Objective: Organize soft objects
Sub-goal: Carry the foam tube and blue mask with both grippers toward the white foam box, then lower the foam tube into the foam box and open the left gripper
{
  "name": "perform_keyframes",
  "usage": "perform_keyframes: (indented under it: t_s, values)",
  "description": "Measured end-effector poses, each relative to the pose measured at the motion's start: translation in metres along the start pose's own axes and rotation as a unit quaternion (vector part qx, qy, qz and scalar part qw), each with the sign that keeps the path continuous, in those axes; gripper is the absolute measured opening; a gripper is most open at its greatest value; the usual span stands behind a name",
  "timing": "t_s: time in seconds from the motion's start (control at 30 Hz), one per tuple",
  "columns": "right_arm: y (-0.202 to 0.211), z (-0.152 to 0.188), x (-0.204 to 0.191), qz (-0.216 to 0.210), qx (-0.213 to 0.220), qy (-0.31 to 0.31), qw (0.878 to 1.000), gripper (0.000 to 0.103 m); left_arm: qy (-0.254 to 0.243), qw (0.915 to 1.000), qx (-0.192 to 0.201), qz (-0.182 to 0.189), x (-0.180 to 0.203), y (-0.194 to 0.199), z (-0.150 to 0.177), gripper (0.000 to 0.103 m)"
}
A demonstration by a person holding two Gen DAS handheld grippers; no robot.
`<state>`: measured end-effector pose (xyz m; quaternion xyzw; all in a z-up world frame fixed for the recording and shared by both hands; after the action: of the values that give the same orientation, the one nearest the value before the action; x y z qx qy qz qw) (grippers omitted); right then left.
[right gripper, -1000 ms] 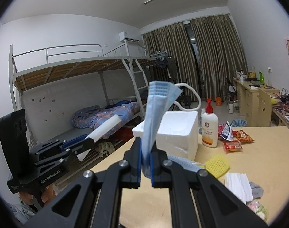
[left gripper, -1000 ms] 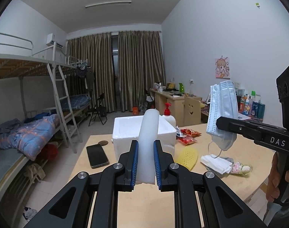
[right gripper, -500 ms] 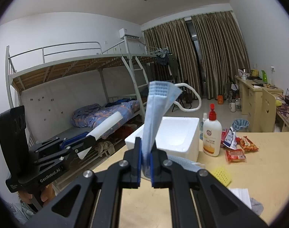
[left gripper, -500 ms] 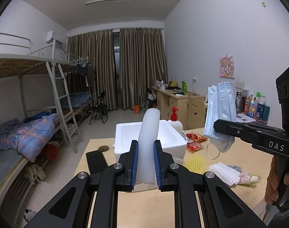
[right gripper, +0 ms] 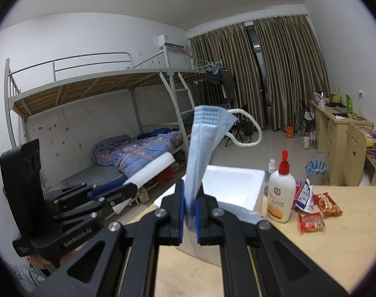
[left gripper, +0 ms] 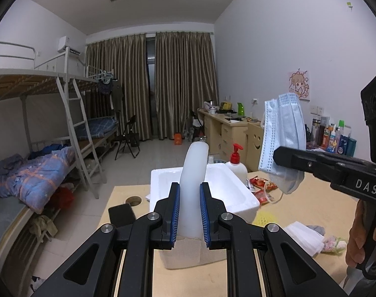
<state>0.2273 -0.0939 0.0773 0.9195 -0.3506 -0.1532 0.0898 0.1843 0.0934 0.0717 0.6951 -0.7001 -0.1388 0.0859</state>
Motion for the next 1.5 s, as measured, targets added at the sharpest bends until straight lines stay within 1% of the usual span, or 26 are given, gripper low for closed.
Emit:
perform_keyframes:
  t_s: [0.3,0.53,0.77,0.93,1.0,1.13,1.27,1.3,1.37,1.43,1.47,1.5]
  values:
    - [-0.031,-0.009,0.002,-0.007,-0.009,0.003,1.0,0.01,0.002,0.9998,-0.014,0.01,-0.005,-0.042,-0.007,0.017]
    - [-0.052,-0.012,0.011,0.001,-0.023,0.004,1.0,0.01,0.002,0.9994,-0.028,0.021,-0.009,-0.066,-0.004,0.017]
    - [-0.057,-0.015,0.015,0.003,-0.024,0.005,1.0,0.01,0.002,0.9988,-0.039,0.031,-0.009,-0.09,-0.006,0.017]
    - [-0.062,-0.012,0.018,0.004,-0.032,0.002,0.999,0.01,0.004,0.9977,-0.054,0.04,-0.014,-0.108,0.0,0.017]
    - [-0.065,-0.011,0.02,0.004,-0.035,-0.001,0.999,0.01,0.008,0.9968,-0.062,0.049,-0.015,-0.115,0.004,0.017]
    - [-0.069,-0.009,0.022,0.006,-0.039,-0.004,0.999,0.01,0.006,0.9962,-0.068,0.053,-0.015,-0.123,0.004,0.017]
    - [-0.071,-0.01,0.022,0.007,-0.04,-0.005,0.999,0.01,0.004,0.9956,-0.073,0.059,-0.017,-0.129,0.004,0.02]
    - [-0.072,-0.01,0.022,0.007,-0.041,-0.005,0.999,0.01,0.005,0.9956,-0.074,0.057,-0.017,-0.128,0.006,0.024]
    - [-0.072,-0.01,0.023,0.007,-0.041,-0.005,0.999,0.01,0.005,0.9962,-0.068,0.054,-0.019,-0.128,0.006,0.024]
    - [-0.073,-0.01,0.023,0.009,-0.041,-0.005,0.999,0.01,0.004,0.9967,-0.063,0.052,-0.019,-0.127,0.004,0.031]
    - [-0.074,-0.011,0.023,0.01,-0.04,-0.006,0.999,0.01,0.005,0.9968,-0.062,0.049,-0.02,-0.127,0.004,0.043]
    - [-0.074,-0.011,0.023,0.011,-0.04,-0.006,0.999,0.01,0.008,0.997,-0.062,0.046,-0.022,-0.127,0.005,0.061]
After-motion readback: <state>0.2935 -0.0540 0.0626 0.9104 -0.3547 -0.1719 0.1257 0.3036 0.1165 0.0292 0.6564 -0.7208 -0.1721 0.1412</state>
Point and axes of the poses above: each gripper's, at about its wrist camera, not at the fingertips, and y roughly against the way its jaws point, x to its right, z to its underside, the point moved 6 cm from there along -y, roughly the way its jaws point, and after that the axes turned 3 degrees about -y, right-handed, at the moved point
